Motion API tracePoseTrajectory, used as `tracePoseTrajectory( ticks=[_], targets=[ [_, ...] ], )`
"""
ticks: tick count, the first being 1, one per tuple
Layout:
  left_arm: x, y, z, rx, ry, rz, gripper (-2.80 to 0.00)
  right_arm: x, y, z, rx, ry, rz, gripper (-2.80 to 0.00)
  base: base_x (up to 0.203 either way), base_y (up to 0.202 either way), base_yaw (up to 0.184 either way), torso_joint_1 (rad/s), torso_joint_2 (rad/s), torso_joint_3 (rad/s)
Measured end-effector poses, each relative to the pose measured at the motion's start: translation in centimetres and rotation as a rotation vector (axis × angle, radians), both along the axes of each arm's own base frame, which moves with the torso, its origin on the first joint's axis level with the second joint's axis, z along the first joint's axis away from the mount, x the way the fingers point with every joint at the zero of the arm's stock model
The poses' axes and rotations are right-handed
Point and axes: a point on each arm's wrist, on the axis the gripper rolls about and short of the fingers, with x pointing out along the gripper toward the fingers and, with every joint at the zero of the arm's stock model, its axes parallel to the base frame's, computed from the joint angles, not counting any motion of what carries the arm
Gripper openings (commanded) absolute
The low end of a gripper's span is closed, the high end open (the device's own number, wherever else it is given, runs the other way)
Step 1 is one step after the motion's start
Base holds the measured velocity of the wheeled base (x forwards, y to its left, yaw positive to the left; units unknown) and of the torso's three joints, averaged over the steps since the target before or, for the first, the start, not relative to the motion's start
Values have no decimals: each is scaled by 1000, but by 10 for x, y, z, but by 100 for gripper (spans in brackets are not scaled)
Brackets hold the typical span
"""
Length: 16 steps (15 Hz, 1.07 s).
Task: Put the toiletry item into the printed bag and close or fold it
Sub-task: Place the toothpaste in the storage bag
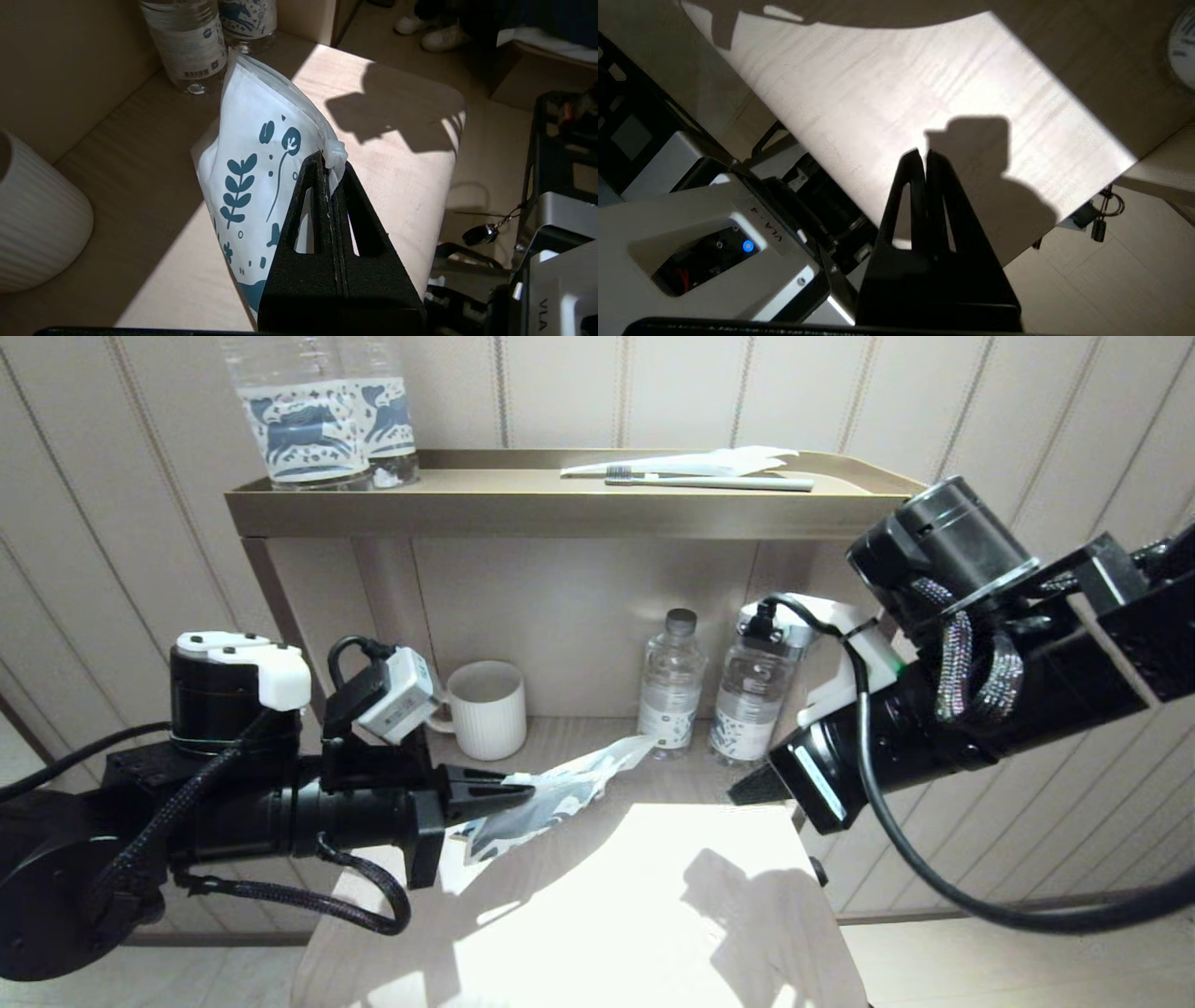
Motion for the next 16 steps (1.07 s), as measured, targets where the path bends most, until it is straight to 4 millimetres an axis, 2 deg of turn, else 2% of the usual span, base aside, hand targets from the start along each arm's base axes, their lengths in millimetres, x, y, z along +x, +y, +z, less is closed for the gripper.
tracePoseTrajectory(
  ticks=[4, 5, 6, 10, 13, 16],
  targets=[
    [1, -1, 9, -13, 34, 10, -280, 18, -14, -15, 69, -107, -66, -280, 0, 0, 0, 0, 0, 0],
    [2, -1, 10, -18, 39, 12, -280, 21, -16, -19, 93, -136, -65, -193, 0, 0, 0, 0, 0, 0],
    [3, -1, 10, -22, 45, 14, -280, 22, -17, -21, 108, -162, -58, 0, 0, 0, 0, 0, 0, 0],
    [3, -2, 10, -32, 55, -14, -280, 23, -26, -29, 145, -151, 49, 0, 0, 0, 0, 0, 0, 0],
    [2, -2, 10, -35, 60, -30, -280, 26, -35, -33, 196, -194, 276, 0, 0, 0, 0, 0, 0, 0],
    [1, -2, 9, -36, 64, -40, -280, 30, -26, -32, 209, -233, 374, 0, 0, 0, 0, 0, 0, 0]
  ],
)
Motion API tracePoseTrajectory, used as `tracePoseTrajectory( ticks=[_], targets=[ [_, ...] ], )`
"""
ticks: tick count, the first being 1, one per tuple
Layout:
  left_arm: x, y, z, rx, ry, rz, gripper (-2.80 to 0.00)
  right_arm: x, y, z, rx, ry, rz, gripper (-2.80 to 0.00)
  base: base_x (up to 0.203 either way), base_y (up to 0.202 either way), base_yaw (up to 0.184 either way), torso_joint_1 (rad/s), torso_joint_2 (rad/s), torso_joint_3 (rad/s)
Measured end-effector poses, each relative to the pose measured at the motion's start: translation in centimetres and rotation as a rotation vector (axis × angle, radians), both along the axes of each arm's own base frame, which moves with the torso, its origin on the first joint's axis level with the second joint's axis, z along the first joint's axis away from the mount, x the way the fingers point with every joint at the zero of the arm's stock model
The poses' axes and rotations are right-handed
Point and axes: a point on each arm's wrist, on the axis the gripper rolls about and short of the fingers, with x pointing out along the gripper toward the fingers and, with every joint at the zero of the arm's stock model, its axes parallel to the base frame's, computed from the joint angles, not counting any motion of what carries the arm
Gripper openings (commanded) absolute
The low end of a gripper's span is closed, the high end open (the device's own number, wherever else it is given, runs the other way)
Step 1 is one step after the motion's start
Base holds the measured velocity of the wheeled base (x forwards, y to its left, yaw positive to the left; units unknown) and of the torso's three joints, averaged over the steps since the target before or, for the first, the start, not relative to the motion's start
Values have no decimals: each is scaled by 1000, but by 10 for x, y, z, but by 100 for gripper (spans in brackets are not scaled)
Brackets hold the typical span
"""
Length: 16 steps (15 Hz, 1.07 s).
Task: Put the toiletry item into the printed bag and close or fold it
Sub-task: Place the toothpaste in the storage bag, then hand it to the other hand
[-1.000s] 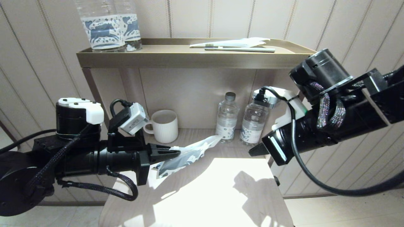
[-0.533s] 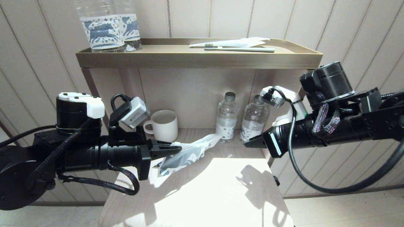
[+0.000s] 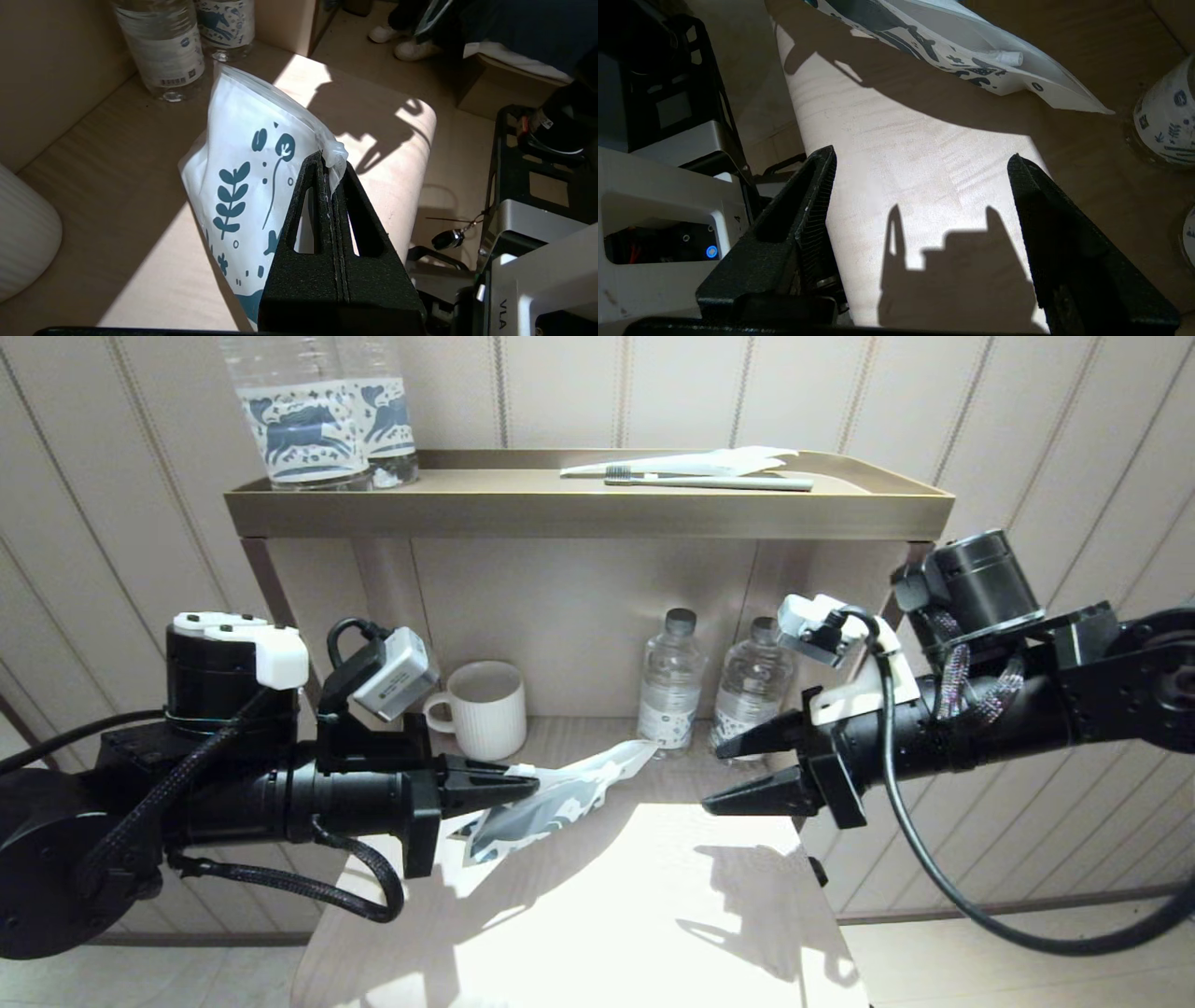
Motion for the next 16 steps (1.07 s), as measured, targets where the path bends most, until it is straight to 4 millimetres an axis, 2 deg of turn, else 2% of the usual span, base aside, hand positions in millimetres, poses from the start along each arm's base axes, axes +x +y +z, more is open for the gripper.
tracePoseTrajectory(
  ticks=[8, 16],
  targets=[
    [-11, 4, 10, -30, 3, -80, -280, 30, 23, -6, 26, -113, 47, 0, 0, 0, 0, 0, 0, 0],
    [-15, 6, 12, -35, -5, -86, -280, 50, 45, -35, 25, -45, 121, 0, 0, 0, 0, 0, 0, 0]
  ],
)
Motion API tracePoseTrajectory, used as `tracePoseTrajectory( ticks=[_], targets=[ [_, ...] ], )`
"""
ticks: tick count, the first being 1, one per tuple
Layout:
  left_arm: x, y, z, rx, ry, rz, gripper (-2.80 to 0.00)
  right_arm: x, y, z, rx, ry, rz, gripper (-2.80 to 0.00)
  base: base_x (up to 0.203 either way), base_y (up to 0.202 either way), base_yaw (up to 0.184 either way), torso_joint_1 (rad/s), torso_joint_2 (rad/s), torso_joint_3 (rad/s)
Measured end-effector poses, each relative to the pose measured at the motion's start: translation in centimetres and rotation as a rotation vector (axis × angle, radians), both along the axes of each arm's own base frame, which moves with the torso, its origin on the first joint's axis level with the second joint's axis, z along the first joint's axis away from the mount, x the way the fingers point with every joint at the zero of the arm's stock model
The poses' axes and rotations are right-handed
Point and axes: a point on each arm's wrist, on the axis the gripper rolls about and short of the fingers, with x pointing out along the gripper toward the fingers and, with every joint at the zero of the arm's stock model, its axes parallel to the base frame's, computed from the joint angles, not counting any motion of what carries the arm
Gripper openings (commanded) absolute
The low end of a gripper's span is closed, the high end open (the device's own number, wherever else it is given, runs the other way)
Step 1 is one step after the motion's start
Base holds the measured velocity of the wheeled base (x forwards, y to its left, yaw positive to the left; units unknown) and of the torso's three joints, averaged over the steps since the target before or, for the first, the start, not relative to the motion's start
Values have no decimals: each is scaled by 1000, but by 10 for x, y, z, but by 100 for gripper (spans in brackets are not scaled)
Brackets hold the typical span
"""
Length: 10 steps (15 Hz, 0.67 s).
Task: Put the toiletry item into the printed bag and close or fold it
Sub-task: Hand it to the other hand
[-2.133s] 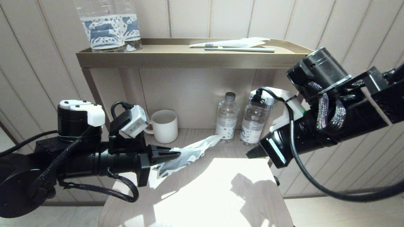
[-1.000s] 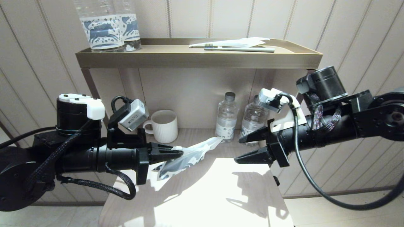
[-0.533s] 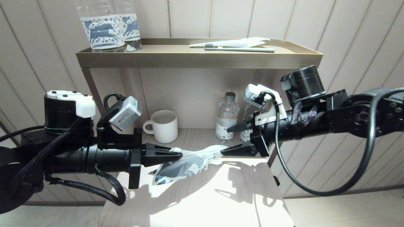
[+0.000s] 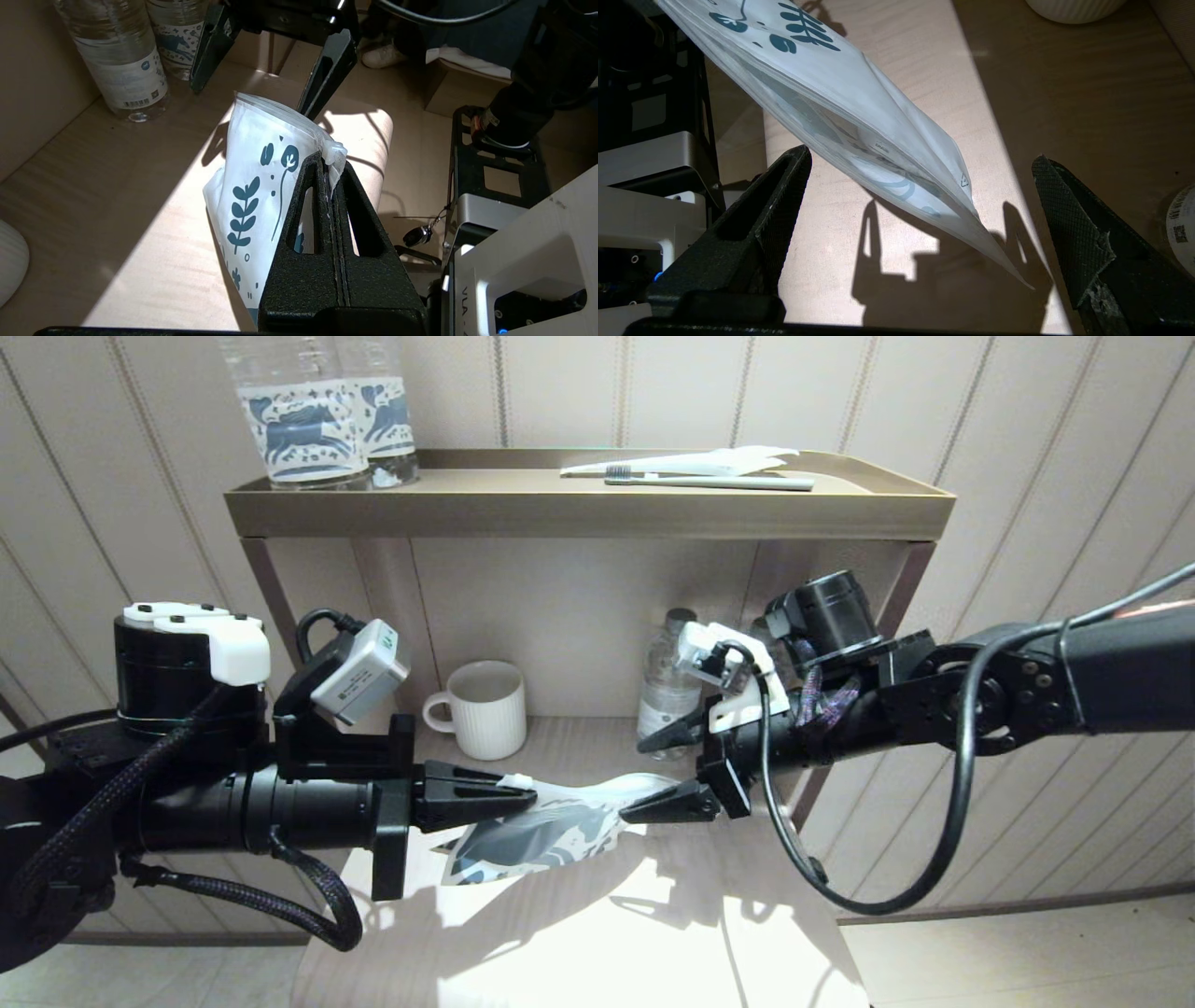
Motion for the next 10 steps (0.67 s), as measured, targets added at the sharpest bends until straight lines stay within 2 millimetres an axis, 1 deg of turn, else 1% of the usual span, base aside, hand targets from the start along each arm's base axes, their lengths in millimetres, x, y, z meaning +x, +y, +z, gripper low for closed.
tracePoseTrajectory(
  ticks=[5, 6, 7, 10],
  targets=[
    [0, 0, -1, 3, 0, 0, -280, 9, 20, -11, -8, 17, 38, 0, 0, 0, 0, 0, 0, 0],
    [1, 0, -2, 4, 2, -1, -280, 9, 24, -14, -11, 22, 48, -228, 0, 0, 0, 0, 0, 0],
    [1, 0, -2, 5, 3, -1, -280, 8, 27, -15, -15, 24, 53, -280, 0, 0, 0, 0, 0, 0],
    [1, 0, -3, 5, 4, -1, -280, 7, 30, -18, -22, 34, 60, -280, 0, 0, 0, 0, 0, 0]
  ],
)
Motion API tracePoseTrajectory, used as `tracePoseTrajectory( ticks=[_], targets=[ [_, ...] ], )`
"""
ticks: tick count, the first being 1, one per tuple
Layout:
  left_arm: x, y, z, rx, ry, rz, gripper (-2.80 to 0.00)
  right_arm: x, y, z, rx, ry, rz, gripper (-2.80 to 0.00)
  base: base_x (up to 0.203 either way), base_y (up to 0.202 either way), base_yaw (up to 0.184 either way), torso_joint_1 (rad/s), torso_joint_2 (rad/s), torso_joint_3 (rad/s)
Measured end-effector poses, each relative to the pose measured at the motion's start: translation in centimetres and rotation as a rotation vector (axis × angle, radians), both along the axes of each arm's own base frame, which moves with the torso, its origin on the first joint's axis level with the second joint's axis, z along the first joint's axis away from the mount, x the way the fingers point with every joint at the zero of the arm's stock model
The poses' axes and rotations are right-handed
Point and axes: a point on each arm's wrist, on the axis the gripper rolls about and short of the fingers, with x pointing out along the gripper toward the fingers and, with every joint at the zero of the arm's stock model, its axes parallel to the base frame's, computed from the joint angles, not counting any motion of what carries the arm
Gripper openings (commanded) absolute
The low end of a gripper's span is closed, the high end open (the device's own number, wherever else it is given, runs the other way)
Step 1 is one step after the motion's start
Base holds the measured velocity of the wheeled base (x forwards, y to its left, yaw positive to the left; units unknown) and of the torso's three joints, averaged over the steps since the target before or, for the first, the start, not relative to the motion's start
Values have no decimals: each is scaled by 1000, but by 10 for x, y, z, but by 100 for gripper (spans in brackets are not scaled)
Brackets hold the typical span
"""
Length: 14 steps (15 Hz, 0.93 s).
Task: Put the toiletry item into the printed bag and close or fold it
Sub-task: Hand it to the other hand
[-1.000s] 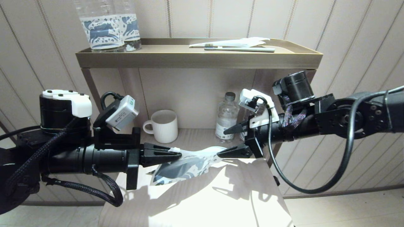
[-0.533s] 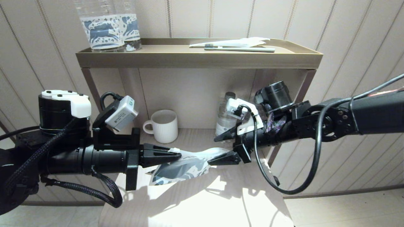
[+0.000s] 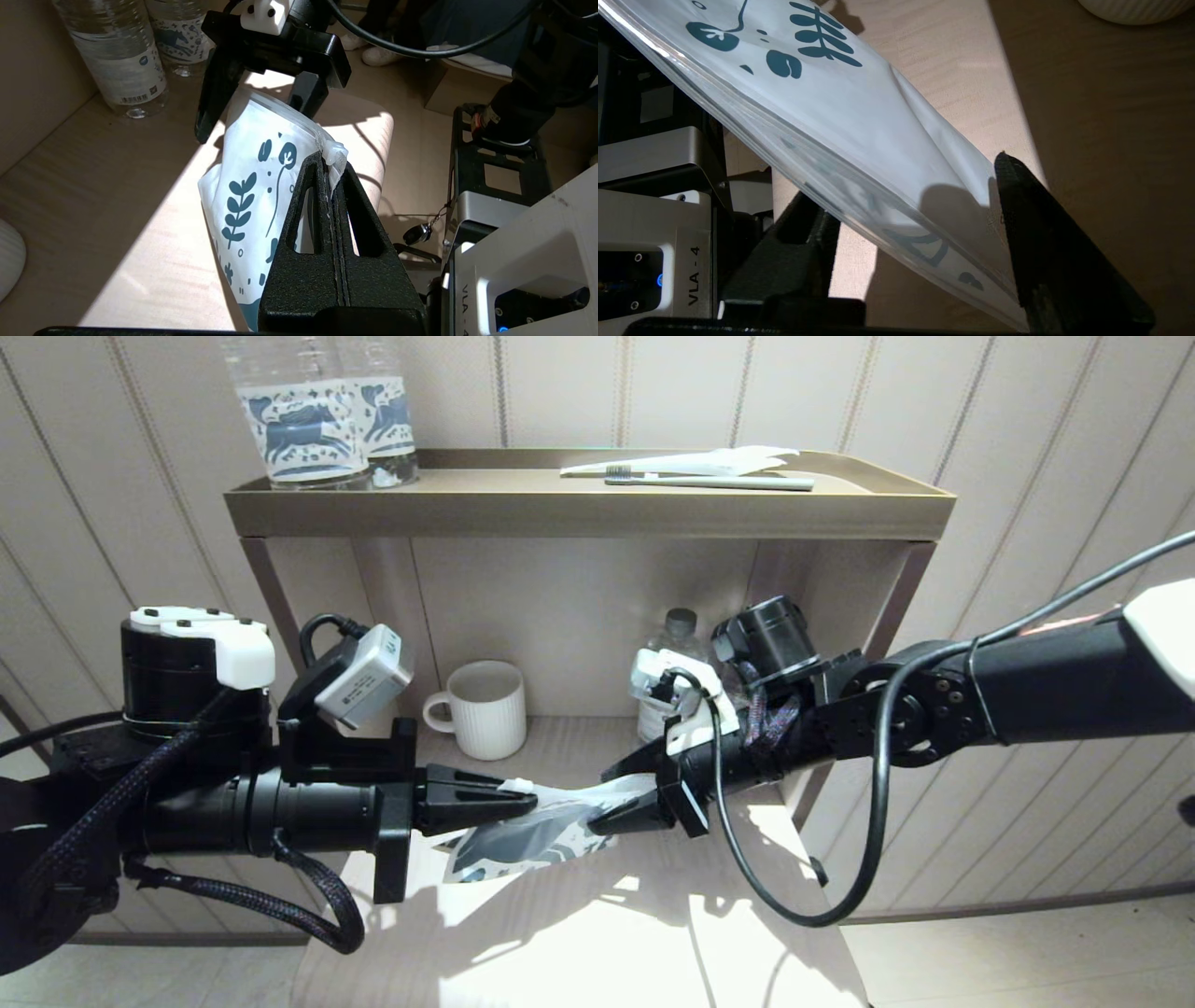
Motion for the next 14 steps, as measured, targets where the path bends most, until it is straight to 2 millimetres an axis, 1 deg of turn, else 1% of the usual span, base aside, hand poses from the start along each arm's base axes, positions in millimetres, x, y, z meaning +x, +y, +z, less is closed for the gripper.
tracePoseTrajectory(
  ticks=[9, 13, 14],
  targets=[
    [3, -1, 0, 14, 30, 3, -280, -5, -1, -1, -7, 6, 3, -280, 0, 0, 0, 0, 0, 0],
    [6, -3, 1, 35, 57, 11, -280, -9, 0, 3, -1, -4, 9, -280, 0, 0, 0, 0, 0, 0],
    [7, -3, 0, 36, 55, 11, 0, -10, 0, 4, -1, -5, 12, -280, 0, 0, 0, 0, 0, 0]
  ],
)
